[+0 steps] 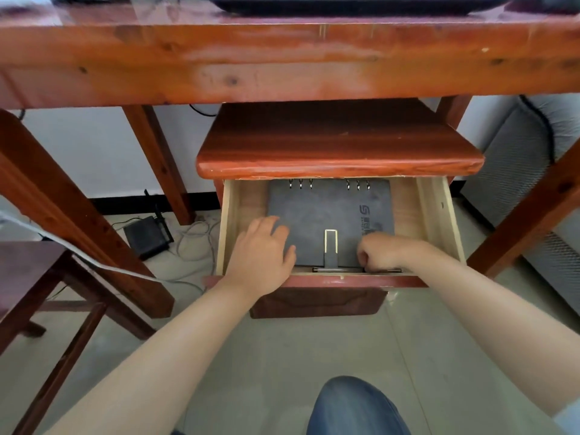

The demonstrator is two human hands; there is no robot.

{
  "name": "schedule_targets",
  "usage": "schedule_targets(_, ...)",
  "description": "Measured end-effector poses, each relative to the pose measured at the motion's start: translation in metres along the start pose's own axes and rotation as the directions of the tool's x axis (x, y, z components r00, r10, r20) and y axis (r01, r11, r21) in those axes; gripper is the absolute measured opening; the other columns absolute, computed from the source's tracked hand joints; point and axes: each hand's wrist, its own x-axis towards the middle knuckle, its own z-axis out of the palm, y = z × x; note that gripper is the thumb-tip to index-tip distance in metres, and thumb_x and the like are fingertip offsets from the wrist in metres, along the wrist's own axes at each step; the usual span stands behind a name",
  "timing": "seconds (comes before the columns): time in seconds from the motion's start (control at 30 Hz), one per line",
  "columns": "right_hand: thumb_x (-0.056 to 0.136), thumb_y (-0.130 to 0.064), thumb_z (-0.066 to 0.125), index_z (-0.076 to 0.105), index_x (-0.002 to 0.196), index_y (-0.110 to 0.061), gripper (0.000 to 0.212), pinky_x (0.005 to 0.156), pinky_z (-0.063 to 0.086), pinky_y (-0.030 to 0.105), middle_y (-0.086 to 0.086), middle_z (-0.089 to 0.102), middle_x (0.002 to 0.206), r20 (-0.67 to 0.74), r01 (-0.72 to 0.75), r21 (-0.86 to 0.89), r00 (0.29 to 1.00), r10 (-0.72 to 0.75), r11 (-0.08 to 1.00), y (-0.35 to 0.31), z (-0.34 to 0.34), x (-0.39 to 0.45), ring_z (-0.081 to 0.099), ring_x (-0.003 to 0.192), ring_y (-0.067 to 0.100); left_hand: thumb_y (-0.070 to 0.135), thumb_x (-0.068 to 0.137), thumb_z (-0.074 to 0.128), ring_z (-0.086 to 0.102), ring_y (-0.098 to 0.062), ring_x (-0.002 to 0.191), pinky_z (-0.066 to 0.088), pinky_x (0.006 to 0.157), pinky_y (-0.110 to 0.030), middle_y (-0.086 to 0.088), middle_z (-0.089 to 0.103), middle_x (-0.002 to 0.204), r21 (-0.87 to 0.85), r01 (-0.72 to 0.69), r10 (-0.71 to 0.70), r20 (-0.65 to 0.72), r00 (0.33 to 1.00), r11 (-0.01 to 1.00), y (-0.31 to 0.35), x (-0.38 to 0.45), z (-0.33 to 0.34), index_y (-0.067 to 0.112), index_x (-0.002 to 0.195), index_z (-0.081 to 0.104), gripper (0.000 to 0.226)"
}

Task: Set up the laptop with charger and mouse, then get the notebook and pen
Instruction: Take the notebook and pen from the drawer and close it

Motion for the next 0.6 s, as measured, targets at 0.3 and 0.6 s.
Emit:
schedule_targets(0.3, 0.090, -0.010, 0.052, 0.058, 0.108, -0.002, 0.020, 0.050, 0.029, 0.020, 0.013, 0.058, 0.101, 0.050, 0.071, -0.011, 0.996, -0.071, 0.997, 0.010, -0.002, -0.012, 0.043, 0.082, 0.016, 0.026, 0.092, 0.042, 0.035, -0.025, 0.132, 0.035, 0.105, -0.037, -0.012, 0.042, 0.143, 0.004, -0.002, 0.002, 0.003, 1.000, 1.000, 0.001, -0.002, 0.001, 0.009, 0.130, 0.045, 0.041)
schedule_targets(0.6, 0.095, -0.006, 0.038, 0.045, 0.083, -0.009, 0.014, 0.052, 0.037, 0.029, 0.010, 0.058, 0.069, -0.503, 0.114, 0.416, 0.855, 0.124, 0.902, 0.050, -0.003, -0.041, 0.054, 0.061, 0.026, 0.029, 0.093, 0.039, 0.035, -0.023, 0.133, 0.035, 0.104, -0.036, -0.010, 0.040, 0.144, 0.034, -0.024, 0.024, 0.002, 1.000, 0.999, 0.002, -0.001, 0.002, 0.010, 0.131, 0.043, 0.042)
